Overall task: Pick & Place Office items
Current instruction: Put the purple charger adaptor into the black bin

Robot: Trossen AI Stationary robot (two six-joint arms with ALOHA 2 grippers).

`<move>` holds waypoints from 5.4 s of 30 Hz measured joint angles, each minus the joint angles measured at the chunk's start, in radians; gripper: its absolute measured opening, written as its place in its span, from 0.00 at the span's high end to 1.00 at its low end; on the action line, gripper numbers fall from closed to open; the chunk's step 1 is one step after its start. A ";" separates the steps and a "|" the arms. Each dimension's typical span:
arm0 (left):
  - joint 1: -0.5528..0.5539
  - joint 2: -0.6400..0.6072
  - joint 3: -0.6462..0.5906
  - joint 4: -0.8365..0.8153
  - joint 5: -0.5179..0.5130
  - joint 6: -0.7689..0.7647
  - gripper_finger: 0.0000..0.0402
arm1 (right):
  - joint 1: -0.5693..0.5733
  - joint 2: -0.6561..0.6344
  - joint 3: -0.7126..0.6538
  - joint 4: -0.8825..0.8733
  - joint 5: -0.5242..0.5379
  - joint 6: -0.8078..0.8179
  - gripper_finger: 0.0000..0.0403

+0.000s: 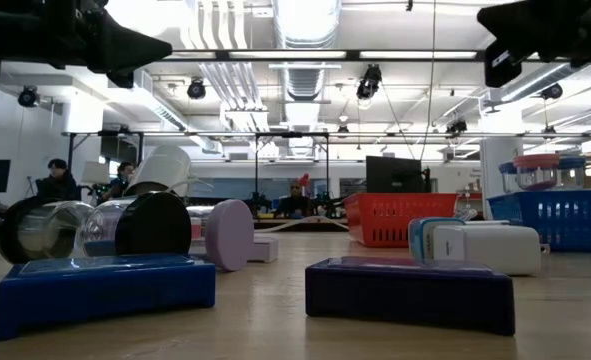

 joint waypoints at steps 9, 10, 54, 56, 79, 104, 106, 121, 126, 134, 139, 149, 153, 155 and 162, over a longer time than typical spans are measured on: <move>-0.001 0.000 0.000 -0.011 0.000 0.005 0.97 | 0.000 -0.204 -0.008 -0.132 0.010 -0.061 0.98; -0.001 0.000 0.000 -0.013 0.000 0.005 0.97 | 0.000 -0.225 -0.009 -0.154 0.010 -0.074 0.98; 0.000 0.012 0.000 0.041 -0.055 0.080 0.99 | 0.000 -0.306 -0.173 -0.030 0.035 -0.228 0.98; 0.000 0.018 0.000 0.058 -0.055 0.073 0.98 | 0.000 -0.306 -0.173 -0.023 0.035 -0.248 0.98; 0.001 0.056 0.048 0.107 -0.052 0.077 0.98 | 0.000 -0.305 -0.173 0.027 0.033 -0.234 0.98; 0.001 0.152 0.075 0.122 -0.048 0.105 0.98 | 0.000 -0.257 -0.172 0.019 0.088 -0.158 0.98; 0.001 0.160 0.075 0.140 -0.048 0.124 0.98 | 0.000 -0.250 -0.172 0.019 0.088 -0.158 0.98; 0.001 0.185 0.134 -0.013 -0.051 0.036 0.99 | 0.000 -0.244 -0.172 0.029 0.115 -0.164 0.98; 0.001 0.288 0.172 -0.028 -0.048 0.033 0.99 | 0.000 -0.218 -0.172 0.037 0.115 -0.174 0.98; 0.001 0.387 0.214 -0.007 -0.052 0.045 0.97 | 0.003 -0.130 -0.171 0.081 0.106 -0.162 0.98; 0.001 0.327 0.197 -0.007 -0.051 0.038 0.99 | 0.004 -0.073 -0.164 0.102 0.104 -0.150 0.98; 0.005 0.191 0.134 -0.007 -0.045 0.034 0.97 | 0.109 0.181 0.154 -0.320 0.161 -0.133 0.98; 0.005 0.178 0.118 -0.015 -0.044 0.034 0.98 | 0.169 0.343 0.323 -0.536 0.171 -0.094 0.98; 0.005 0.177 0.115 -0.015 -0.044 0.033 0.97 | 0.193 0.430 0.403 -0.656 0.207 -0.068 0.98; 0.005 0.177 0.114 -0.015 -0.044 0.012 0.98 | 0.225 0.665 0.649 -0.997 0.192 0.029 0.94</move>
